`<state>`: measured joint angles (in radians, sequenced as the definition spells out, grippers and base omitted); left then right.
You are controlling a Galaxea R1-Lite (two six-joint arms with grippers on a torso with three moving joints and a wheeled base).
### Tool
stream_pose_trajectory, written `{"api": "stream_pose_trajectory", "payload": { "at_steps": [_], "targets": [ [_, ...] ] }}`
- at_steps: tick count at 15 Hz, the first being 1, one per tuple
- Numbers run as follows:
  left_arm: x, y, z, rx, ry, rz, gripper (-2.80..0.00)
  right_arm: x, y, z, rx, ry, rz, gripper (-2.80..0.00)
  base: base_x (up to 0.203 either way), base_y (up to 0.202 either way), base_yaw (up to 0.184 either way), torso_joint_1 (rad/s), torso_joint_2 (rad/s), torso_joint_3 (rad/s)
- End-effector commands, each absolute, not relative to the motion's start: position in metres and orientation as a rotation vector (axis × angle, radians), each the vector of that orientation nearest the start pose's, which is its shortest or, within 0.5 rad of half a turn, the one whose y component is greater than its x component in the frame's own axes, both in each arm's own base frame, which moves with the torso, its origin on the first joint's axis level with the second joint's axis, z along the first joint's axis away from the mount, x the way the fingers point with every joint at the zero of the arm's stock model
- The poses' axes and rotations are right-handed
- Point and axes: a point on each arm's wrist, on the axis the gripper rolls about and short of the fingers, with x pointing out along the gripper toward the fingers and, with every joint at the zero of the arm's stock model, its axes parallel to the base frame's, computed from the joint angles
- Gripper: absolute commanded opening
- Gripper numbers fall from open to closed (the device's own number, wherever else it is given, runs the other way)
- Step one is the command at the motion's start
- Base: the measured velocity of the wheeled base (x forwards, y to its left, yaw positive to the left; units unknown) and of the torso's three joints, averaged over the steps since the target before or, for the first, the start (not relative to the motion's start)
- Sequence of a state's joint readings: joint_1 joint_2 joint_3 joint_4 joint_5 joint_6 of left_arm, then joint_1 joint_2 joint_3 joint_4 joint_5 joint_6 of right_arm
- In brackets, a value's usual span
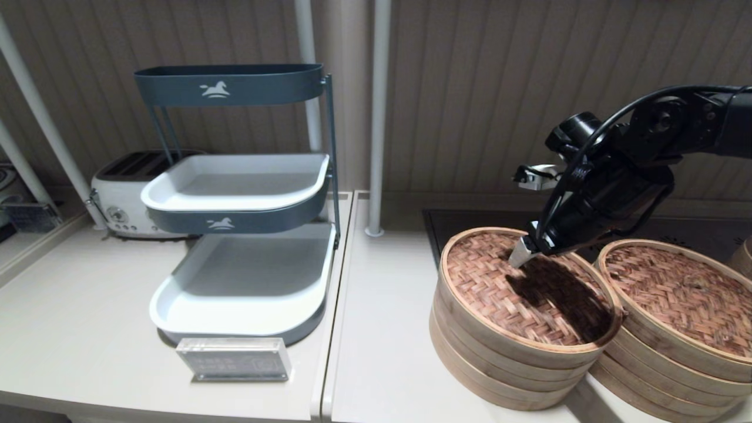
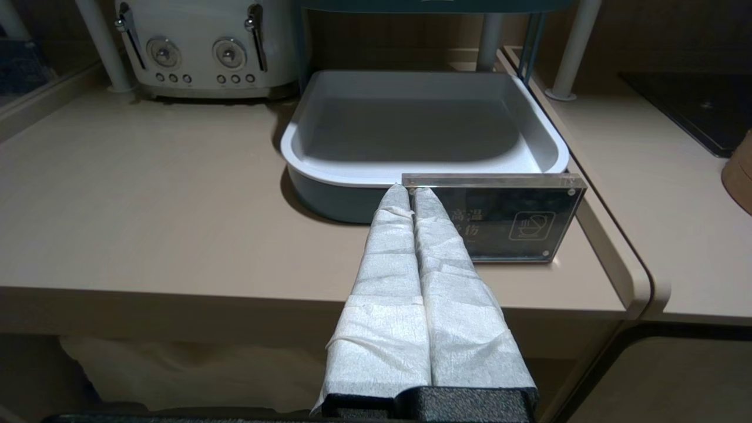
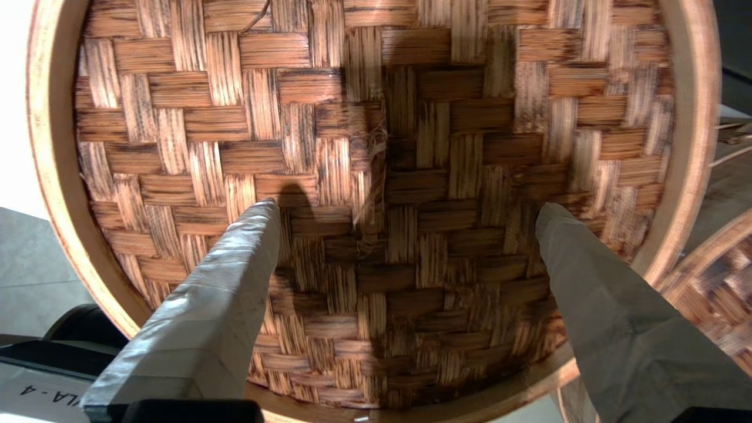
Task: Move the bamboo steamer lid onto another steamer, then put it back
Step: Pick up the steamer
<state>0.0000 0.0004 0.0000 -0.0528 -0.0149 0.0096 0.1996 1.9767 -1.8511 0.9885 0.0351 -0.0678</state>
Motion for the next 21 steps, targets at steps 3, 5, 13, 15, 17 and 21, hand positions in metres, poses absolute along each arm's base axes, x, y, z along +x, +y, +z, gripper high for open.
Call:
{"api": "stream_pose_trajectory", "payload": {
  "at_steps": [3, 5, 13, 15, 17, 21],
  "targets": [
    [-0.021, 0.000, 0.073, 0.009, -0.029, -0.014, -2.80, 0.341, 0.069, 0.232, -0.152, 1.127, 0.247, 0.00, 0.000, 0.000, 0.000, 0.000, 0.00, 0.000],
    [-0.021, 0.000, 0.073, 0.011, -0.028, -0.014, -2.80, 0.339, 0.070, 0.233, -0.153, 1.128, 0.250, 0.00, 0.000, 0.000, 0.000, 0.000, 0.00, 0.000],
    [-0.021, 0.000, 0.073, 0.010, -0.030, -0.014, -2.80, 0.340, 0.076, 0.225, -0.188, 1.146, 0.234, 0.00, 0.000, 0.000, 0.000, 0.000, 0.00, 0.000],
    [-0.021, 0.000, 0.073, 0.010, -0.029, -0.014, -2.80, 0.341, 0.076, 0.223, -0.187, 1.155, 0.235, 0.00, 0.000, 0.000, 0.000, 0.000, 0.00, 0.000],
    [-0.021, 0.000, 0.073, 0.011, -0.028, -0.015, -2.80, 0.342, 0.077, 0.222, -0.188, 1.156, 0.236, 0.00, 0.000, 0.000, 0.000, 0.000, 0.00, 0.000],
    [-0.021, 0.000, 0.073, 0.011, -0.029, -0.014, -2.80, 0.345, 0.079, 0.218, -0.191, 1.164, 0.240, 0.00, 0.000, 0.000, 0.000, 0.000, 0.00, 0.000]
  ]
}}
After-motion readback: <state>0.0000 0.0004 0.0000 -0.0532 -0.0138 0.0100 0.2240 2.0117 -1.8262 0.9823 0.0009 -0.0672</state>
